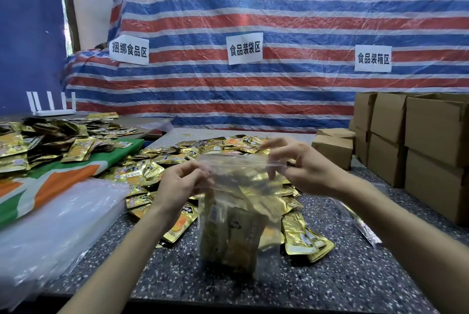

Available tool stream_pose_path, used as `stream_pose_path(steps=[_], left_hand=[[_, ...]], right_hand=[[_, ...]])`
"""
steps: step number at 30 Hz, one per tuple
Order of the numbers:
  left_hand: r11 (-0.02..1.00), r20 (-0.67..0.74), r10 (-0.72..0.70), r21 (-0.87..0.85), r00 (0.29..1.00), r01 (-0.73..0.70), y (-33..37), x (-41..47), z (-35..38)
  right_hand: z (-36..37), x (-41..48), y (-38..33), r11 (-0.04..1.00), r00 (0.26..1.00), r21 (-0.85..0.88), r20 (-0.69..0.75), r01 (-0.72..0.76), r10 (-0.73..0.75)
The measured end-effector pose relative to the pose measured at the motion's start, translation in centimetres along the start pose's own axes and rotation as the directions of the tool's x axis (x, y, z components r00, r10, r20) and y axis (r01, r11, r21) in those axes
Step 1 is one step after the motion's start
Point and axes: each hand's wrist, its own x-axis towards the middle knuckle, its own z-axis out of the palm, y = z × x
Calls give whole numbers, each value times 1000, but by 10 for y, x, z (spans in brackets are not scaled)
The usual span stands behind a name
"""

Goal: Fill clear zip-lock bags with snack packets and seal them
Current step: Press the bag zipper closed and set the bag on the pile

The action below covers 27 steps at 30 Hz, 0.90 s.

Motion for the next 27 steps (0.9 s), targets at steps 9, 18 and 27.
stream_pose_path(steps=[9,18,27], left_hand=[[977,98,202,52,975,-207,5,-9,-2],[975,-54,207,-75,977,-210,10,-9,-9],[967,-81,144,-202,986,-158,26,-15,-9]], right_hand=[[-6,-20,10,993,998,119,67,10,-18],[-8,-23,16,982,997,178,-70,57,-45],[-14,-22,15,921,937,381,-342,75,65]])
